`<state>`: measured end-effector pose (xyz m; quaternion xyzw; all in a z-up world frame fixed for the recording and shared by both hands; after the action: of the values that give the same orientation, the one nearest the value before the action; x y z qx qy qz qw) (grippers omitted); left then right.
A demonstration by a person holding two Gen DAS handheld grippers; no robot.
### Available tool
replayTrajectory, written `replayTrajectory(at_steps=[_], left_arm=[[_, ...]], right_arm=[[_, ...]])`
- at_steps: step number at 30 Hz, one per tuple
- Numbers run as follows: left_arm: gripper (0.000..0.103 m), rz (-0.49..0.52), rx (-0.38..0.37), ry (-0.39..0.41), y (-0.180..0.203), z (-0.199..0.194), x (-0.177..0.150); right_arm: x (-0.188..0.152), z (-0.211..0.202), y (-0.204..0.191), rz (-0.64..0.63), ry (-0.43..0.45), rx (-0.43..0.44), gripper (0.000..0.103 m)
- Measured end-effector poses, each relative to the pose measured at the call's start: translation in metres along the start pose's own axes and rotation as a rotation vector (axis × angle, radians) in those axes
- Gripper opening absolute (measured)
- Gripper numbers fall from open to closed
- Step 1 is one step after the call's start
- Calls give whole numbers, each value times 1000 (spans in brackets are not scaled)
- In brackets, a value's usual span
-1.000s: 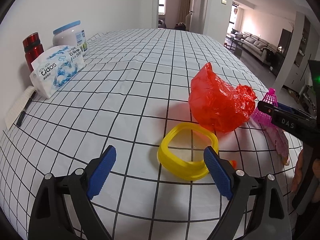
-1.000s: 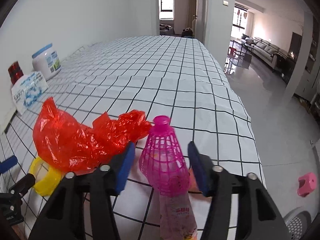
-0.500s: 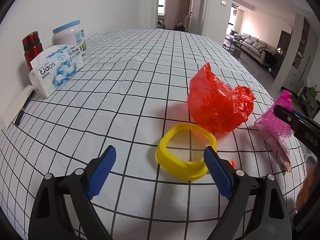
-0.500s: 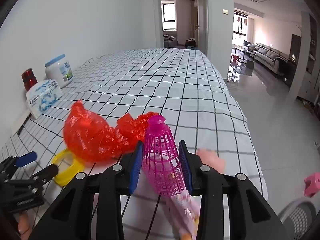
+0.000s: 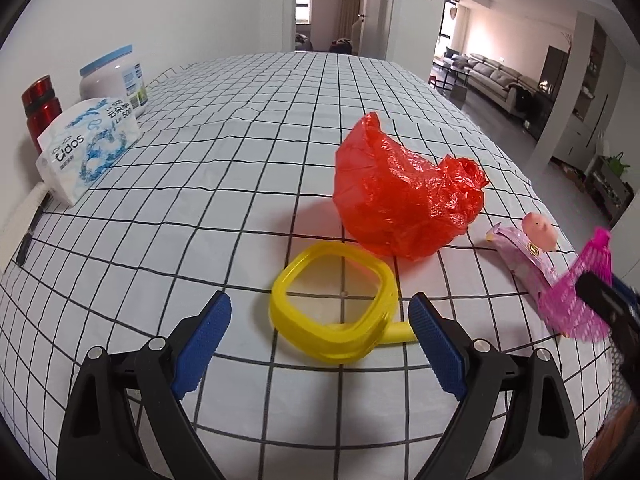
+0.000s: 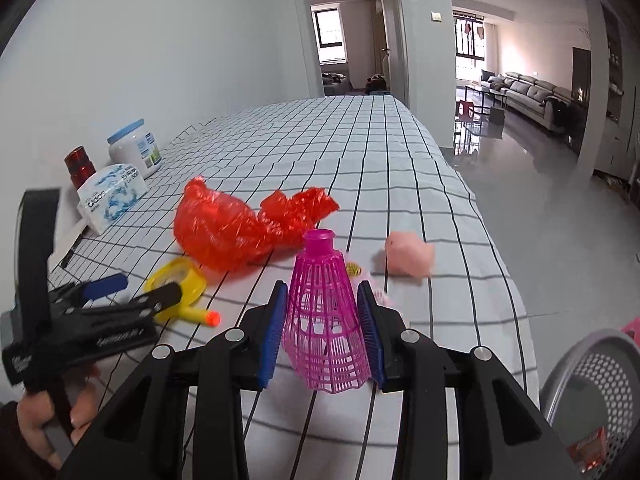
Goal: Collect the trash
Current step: 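Close the left tool on the yellow plastic ring while the right tool holds the shuttlecock, then carry the ring and the shuttlecock over the grey basket with both tools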
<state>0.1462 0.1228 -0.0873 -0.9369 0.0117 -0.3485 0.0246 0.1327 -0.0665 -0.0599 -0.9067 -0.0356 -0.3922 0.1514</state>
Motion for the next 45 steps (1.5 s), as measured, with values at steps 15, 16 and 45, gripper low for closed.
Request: replayTrajectory(at_steps=[15, 16, 45], left_arm=[[75, -16, -24, -57, 1, 24, 2], [74, -16, -22, -53, 1, 24, 2], [74, 161, -115, 183, 106, -97, 1]], right_arm=[[-16, -12, 13, 48, -14, 18, 35], [-16, -12, 12, 48, -15, 18, 35], [-45, -91, 96, 191, 85, -91, 35]])
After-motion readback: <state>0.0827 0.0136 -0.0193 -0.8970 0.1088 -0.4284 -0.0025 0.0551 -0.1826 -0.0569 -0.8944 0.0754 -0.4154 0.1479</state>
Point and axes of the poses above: each gripper's, at about its wrist camera, not at the fingertips, and z roughly the way its jaws point, y to its right, x to its top, the point moved 6 cm from there along z, roughly the way its jaws point, and after that the axes turned 9 degrees about z, right-handed, at the moved point
